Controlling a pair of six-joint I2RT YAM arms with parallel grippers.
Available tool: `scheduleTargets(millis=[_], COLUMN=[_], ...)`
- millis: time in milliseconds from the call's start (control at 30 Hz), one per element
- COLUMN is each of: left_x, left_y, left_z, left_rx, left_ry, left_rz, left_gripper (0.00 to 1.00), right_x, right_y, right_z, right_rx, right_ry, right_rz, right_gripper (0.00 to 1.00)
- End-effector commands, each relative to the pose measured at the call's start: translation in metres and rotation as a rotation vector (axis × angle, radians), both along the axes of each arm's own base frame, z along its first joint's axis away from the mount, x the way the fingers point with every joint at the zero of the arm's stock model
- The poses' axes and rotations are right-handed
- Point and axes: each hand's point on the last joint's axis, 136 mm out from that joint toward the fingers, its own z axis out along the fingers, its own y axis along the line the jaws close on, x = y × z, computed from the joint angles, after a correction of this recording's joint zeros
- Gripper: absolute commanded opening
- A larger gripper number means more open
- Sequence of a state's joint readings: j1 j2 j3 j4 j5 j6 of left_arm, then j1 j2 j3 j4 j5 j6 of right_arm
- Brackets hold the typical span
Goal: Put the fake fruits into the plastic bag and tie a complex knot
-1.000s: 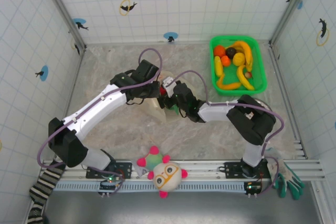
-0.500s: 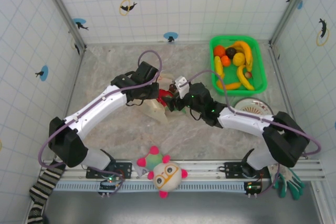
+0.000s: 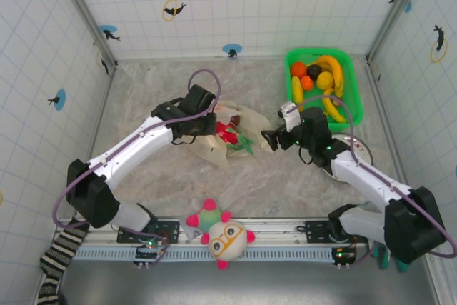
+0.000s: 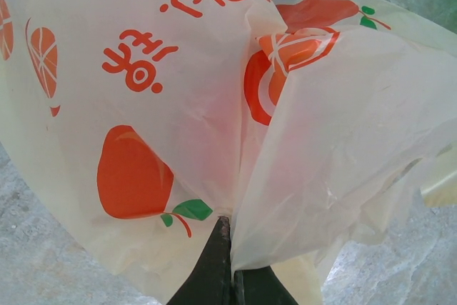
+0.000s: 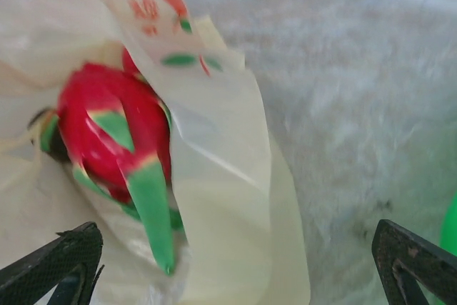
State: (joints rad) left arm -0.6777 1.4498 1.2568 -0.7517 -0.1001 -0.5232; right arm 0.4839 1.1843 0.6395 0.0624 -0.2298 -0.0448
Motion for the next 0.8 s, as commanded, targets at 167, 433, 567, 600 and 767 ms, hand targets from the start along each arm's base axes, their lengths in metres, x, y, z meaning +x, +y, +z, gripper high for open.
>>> scheduleTargets(millis=[167,433,567,600,767], left_x=[0.0,0.002,0.002,0.002,0.002], left_y=[0.001,0.0,0.0,0.001,0.002], left_z=[0.002,0.003,0.005,0.004,0.005], left_rx=[-0.008,-0.011,-0.012,-0.009,-0.006], left_ry=[-0.008,-0.012,-0.014,-0.013,-0.017], left_rz=[-0.013,-0.015,-0.016,-0.016,-0.015], left_gripper=[0.0,0.0,0.0,0.0,0.0], right_x=[0.003,0.0,0.005,0.005,0.0], right_y=[0.022,0.037,0.039,0.042,0.051], right_z=[-0.019,-0.041,-0.054,-0.054,-0.055], right_rx=[0.082,0.14,0.135,0.141,0.151], right_ry=[0.177,0.286,0.314,0.32,0.342], right_rz=[0.101,0.144,0.134,0.141,0.162], right_gripper=[0.98,0.83,0.75,0.72,0.45])
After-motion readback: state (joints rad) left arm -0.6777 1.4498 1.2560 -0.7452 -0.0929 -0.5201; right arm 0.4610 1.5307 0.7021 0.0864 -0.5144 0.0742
